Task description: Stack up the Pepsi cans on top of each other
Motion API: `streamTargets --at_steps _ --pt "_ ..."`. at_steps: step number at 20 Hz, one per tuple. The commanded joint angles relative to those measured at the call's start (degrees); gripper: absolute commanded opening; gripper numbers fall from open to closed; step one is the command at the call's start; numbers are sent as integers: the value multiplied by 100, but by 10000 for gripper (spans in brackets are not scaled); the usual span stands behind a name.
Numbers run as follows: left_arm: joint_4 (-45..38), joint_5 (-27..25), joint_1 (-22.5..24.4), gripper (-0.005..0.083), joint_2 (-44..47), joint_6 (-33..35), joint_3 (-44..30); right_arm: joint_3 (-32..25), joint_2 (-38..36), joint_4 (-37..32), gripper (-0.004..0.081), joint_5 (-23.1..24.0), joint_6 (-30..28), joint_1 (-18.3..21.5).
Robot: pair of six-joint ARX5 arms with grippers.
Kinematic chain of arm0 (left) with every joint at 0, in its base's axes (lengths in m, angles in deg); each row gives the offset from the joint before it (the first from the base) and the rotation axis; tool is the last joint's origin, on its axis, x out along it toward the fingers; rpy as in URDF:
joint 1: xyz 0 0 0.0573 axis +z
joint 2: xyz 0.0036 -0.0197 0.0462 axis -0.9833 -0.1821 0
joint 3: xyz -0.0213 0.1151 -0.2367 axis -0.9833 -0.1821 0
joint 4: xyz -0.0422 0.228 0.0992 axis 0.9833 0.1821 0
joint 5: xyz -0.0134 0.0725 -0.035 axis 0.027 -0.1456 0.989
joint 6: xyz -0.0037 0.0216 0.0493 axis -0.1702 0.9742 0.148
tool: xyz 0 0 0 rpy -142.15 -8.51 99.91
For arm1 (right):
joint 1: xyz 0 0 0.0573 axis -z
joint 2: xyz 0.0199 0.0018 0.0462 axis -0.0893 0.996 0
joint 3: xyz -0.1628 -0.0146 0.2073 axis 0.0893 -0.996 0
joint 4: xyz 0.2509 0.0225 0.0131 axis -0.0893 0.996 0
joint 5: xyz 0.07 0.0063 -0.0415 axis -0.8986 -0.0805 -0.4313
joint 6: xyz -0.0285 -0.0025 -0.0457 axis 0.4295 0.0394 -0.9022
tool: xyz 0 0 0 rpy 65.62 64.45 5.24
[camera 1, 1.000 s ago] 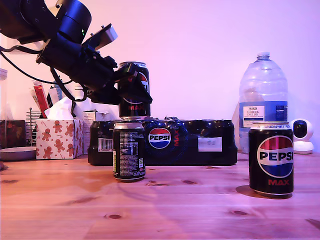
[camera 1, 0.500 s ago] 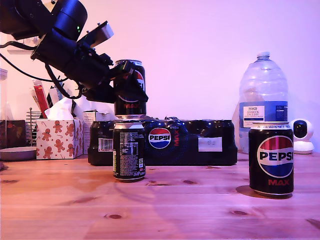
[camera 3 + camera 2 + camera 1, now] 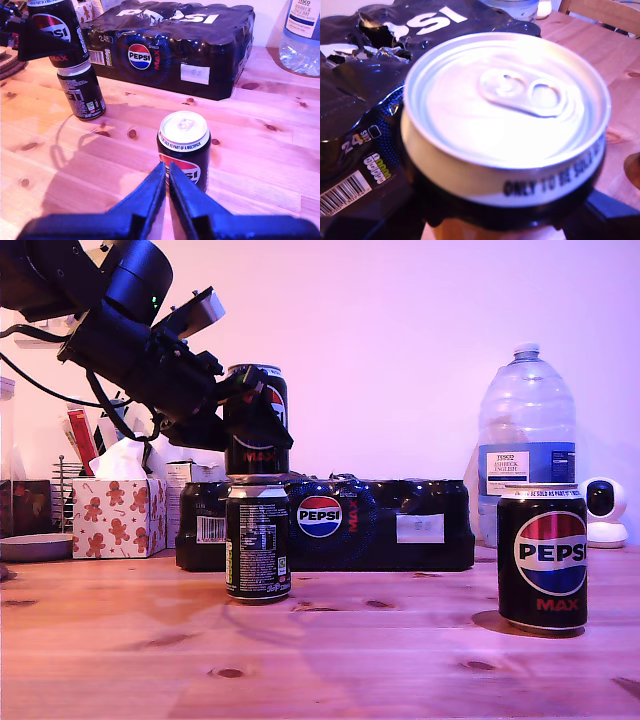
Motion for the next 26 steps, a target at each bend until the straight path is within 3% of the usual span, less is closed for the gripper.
streamTargets --at_steps 1,11,12,15,16,26 --pt "-186 79 11 395 267 26 -68 -85 31 -28 -12 4 0 -22" --pt "-103 -11 -39 396 267 17 -68 -85 31 -31 -12 -24 13 -22" --pt "-138 -85 -39 422 267 17 -68 -85 31 -31 -12 -28 13 -22" --pt "-271 -103 -81 694 267 7 -66 -85 31 -31 -12 -46 13 -22" --pt "-289 -168 -92 734 267 -17 -66 -85 31 -31 -12 -46 13 -22" --pt "-264 -181 -118 732 332 -26 109 -85 31 -31 -12 -46 13 -22"
